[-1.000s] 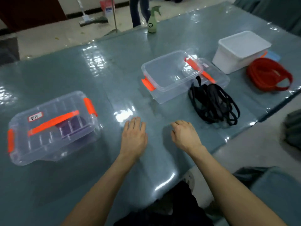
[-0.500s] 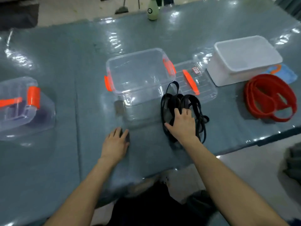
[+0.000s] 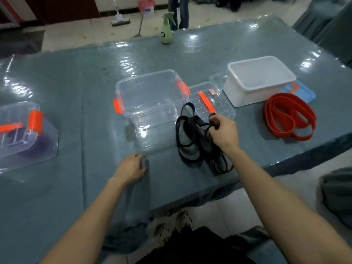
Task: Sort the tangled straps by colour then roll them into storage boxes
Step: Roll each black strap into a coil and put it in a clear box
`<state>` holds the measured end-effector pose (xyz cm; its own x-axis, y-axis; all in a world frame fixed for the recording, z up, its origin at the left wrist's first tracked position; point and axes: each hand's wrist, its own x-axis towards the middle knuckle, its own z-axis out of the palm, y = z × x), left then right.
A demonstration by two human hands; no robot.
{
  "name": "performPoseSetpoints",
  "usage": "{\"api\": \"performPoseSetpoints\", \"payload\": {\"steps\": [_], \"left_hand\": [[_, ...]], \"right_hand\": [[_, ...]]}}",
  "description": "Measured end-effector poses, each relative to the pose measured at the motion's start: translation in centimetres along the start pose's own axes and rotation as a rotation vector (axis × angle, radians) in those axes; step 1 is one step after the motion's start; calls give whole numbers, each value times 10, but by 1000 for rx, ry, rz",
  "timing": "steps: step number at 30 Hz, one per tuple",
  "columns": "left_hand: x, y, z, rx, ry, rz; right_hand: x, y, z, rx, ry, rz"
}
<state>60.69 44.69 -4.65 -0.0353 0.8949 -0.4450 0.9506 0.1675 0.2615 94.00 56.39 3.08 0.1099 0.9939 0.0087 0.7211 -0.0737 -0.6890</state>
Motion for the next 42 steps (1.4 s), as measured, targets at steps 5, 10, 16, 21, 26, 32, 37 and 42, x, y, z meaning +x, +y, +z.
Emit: {"api": "performPoseSetpoints", "payload": {"steps": [5, 10, 16, 21, 26, 32, 37, 42], "left_hand": [[9, 83, -38, -290, 134, 245], [23, 162, -69, -539, 218, 394], [42, 214, -79, -880, 321, 286], [53, 237, -78, -892, 378, 255], [42, 212, -65, -998, 461, 5], [26, 161, -24, -923, 508, -607], [4, 168, 19, -538, 471, -631], [7, 190, 37, -378, 174, -178]], "right_hand": [[32, -38, -52, 403, 85, 119], [62, -68, -88, 685, 11, 83], [81, -66, -87, 815, -154, 91], [91, -34, -67, 829, -378, 15], [107, 15, -43, 617, -365, 59], [89, 72, -21, -116, -482, -150], [60, 110, -11, -443, -655, -130], [47, 127, -5, -190, -697, -93]]}}
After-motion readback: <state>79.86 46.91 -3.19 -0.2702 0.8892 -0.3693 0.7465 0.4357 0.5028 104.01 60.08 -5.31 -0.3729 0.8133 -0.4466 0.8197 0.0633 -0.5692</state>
